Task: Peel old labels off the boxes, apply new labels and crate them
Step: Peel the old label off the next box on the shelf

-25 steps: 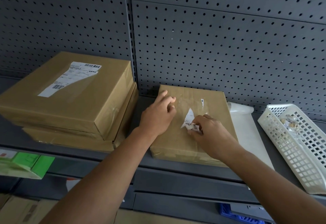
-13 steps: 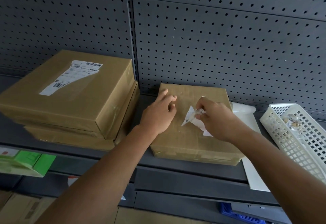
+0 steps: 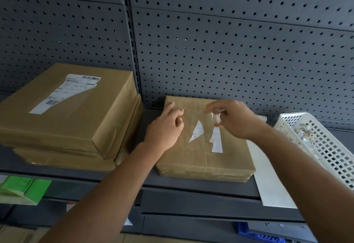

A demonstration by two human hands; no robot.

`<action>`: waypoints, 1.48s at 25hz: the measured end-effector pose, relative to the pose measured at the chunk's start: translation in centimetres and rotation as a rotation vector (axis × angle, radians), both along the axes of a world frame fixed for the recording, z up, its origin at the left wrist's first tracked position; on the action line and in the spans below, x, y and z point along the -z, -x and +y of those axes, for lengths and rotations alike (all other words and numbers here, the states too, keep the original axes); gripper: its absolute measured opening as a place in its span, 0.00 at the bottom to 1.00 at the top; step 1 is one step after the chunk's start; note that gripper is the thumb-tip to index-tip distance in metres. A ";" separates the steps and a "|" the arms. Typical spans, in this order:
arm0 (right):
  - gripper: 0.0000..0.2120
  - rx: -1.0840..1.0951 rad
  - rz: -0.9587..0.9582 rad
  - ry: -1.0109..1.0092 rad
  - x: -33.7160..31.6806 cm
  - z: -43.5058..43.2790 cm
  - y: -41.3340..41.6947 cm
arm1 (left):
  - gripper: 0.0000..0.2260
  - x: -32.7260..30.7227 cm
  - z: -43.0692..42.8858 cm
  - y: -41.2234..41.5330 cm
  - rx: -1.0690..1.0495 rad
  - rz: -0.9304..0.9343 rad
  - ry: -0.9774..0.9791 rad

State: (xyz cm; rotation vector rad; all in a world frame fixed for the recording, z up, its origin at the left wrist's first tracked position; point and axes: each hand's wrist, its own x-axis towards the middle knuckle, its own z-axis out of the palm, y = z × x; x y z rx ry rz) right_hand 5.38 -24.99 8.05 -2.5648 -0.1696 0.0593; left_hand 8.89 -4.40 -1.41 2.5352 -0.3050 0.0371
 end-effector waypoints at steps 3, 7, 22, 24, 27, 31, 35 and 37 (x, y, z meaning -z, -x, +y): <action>0.16 0.136 -0.001 -0.077 0.8 -1.1 1.3 | 0.16 -0.1 0.0 0.0 -0.006 0.007 0.004; 0.08 0.121 0.115 -0.031 2.1 -1.9 2.9 | 0.16 -0.2 -0.2 0.2 -0.014 -0.002 0.008; 0.04 0.092 -0.162 -0.062 3.7 -2.9 2.6 | 0.16 -0.3 -0.2 0.4 -0.019 0.031 0.008; 0.05 0.159 -0.111 -0.151 3.3 -3.5 2.2 | 0.16 -0.3 -0.3 0.5 -0.020 0.033 0.015; 0.05 0.281 -0.119 -0.564 1.5 -3.6 1.6 | 0.16 -0.2 -0.4 0.4 -0.017 0.033 0.005; 0.02 0.218 -0.109 -0.784 -1.3 -4.1 1.2 | 0.16 0.0 -0.3 0.2 -0.026 0.032 0.000; 0.14 0.220 -0.040 -0.612 -0.2 -3.7 2.5 | 0.16 -0.1 -0.5 0.2 -0.021 0.024 -0.010; 0.15 0.211 -0.046 -0.363 0.5 -3.7 3.1 | 0.16 -0.2 -0.4 0.2 -0.021 0.023 -0.005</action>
